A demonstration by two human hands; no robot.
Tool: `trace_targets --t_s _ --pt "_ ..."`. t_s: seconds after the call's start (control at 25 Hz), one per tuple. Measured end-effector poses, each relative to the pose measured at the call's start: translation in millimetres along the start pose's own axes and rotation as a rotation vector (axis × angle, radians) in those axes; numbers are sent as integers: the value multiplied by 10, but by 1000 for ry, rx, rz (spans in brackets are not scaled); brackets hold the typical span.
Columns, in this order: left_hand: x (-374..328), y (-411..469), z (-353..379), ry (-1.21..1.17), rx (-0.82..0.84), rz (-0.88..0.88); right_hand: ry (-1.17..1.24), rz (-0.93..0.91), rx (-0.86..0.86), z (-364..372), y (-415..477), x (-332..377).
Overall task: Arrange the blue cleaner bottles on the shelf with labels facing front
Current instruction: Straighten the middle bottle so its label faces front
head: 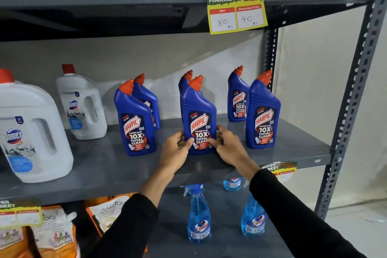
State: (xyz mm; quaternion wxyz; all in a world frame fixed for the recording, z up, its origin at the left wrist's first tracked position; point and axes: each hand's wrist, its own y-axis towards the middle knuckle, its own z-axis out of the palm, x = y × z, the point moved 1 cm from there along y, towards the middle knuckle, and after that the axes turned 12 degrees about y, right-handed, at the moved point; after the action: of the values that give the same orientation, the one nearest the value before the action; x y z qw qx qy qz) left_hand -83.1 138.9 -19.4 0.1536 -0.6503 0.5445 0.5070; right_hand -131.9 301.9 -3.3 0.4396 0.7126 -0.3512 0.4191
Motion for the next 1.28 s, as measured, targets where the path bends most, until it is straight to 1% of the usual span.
trace_targets --t_s 0.24,0.28,0.32,0.4,0.44,0.48,0.52,0.56,0.6,0.68,0.72,0.76,0.8,0.92,0.96,1.0,1.12,1.28 --pt "-25 -49 -21 5 13 31 7 9 25 -10 -86 27" --pt "-39 -69 -36 3 11 59 -2 -38 -24 8 -112 41" --pt "-51 -99 -60 -12 -5 103 -44 -129 -118 36 -158 76" --pt "-86 -160 -175 -44 -89 229 -148 -409 -287 149 -243 248" --pt "-94 -175 -278 -30 -158 295 -167 -547 -294 247 -257 358" --pt "-94 -182 -394 2 -239 363 -167 -649 -247 360 -248 456" --pt "-81 -191 -511 30 -325 426 -149 -705 -178 484 -226 530" --pt "-40 -201 -648 51 -418 466 -116 -712 -114 631 -193 590" --pt "20 -213 -788 59 -511 475 -83 -682 -69 775 -148 629" --pt "164 -208 -1023 72 -658 418 -63 -585 -38 998 -54 629" --pt "267 -190 -1141 101 -694 357 -51 -536 -29 1113 -5 603" --pt "362 -161 -1238 132 -683 281 -21 -485 -19 1211 51 558" --pt "442 -124 -1301 140 -619 194 17 -421 -10 1286 107 498" --pt "581 -13 -1393 32 -287 -104 109 -142 72 1499 262 358" --pt "613 17 -1383 27 -198 -161 126 -67 107 1565 303 306" --pt "655 49 -1372 49 -154 -183 123 -18 128 1621 334 261" --pt "720 109 -1371 55 -144 -196 39 11 120 1680 356 228" --pt "737 91 -1395 26 -121 -193 -6 28 109 1653 305 280"
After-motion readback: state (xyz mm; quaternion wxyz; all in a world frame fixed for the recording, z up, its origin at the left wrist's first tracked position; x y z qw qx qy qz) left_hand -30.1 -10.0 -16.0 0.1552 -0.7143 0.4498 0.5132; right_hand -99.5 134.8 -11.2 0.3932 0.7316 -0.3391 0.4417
